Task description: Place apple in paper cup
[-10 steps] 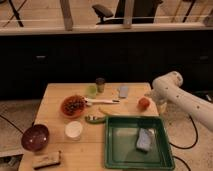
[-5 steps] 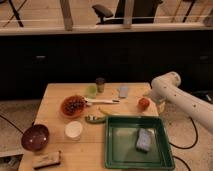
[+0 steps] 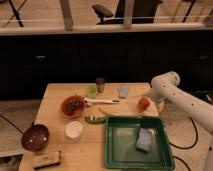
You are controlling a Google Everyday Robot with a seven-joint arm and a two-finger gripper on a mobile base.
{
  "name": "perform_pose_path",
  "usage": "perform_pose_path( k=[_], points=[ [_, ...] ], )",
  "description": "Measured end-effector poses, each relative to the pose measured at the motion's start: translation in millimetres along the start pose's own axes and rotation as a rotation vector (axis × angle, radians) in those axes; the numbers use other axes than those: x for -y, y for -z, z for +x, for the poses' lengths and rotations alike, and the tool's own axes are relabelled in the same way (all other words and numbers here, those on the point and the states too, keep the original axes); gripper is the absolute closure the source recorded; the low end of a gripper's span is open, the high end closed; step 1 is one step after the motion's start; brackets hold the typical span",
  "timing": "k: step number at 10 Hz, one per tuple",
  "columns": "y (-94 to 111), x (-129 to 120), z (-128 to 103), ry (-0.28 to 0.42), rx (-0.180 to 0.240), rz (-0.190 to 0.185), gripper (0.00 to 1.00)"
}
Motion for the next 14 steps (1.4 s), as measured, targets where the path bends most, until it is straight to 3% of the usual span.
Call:
perform_pose_path(
  k=[14],
  points=[
    [-19.3,15.1,-9.5,0.088,0.089,0.004,0.2]
  ],
)
